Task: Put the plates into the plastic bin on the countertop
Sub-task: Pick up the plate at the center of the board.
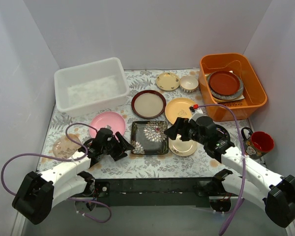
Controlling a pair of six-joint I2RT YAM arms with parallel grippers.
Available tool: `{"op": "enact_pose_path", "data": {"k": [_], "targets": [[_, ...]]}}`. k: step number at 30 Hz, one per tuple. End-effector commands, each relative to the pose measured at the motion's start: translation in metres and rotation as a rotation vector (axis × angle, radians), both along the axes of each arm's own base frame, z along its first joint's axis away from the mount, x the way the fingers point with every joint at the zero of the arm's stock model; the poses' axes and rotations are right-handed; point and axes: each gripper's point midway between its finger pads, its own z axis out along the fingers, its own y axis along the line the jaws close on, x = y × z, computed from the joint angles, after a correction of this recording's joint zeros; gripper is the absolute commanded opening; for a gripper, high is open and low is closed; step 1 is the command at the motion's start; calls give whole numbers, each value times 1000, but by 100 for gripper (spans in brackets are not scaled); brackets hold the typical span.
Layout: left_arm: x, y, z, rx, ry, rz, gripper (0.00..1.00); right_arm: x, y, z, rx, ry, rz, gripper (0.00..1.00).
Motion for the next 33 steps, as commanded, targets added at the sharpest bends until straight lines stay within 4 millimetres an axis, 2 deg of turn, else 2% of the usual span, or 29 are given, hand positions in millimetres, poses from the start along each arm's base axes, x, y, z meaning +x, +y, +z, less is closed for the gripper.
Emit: {"op": "enact_pose_path", "data": {"k": [1, 8, 14, 17, 21, 22, 28, 33], "targets": [[7, 3, -6, 54, 8, 62, 57, 8, 3, 24, 24, -54, -14, 98], [0, -7, -31, 108, 55, 47, 50, 10, 3, 33, 36, -80, -14, 98], [-2, -12, -41, 135, 61, 47, 45, 10, 3, 34, 32, -76, -15, 98], [-1, -11, -41, 142, 55, 54, 40, 9, 3, 32, 32, -71, -13, 98], [-1, -11, -43, 147, 52, 55, 25, 8, 5, 31, 35, -70, 1, 98], [-2, -11, -44, 153, 56, 52, 19, 7, 5, 31, 37, -68, 3, 98], [2, -6, -49, 190, 42, 69, 2, 6, 7, 29, 34, -64, 15, 98], [3, 0, -46, 221, 38, 84, 0, 3, 9, 25, 39, -52, 33, 98]]}}
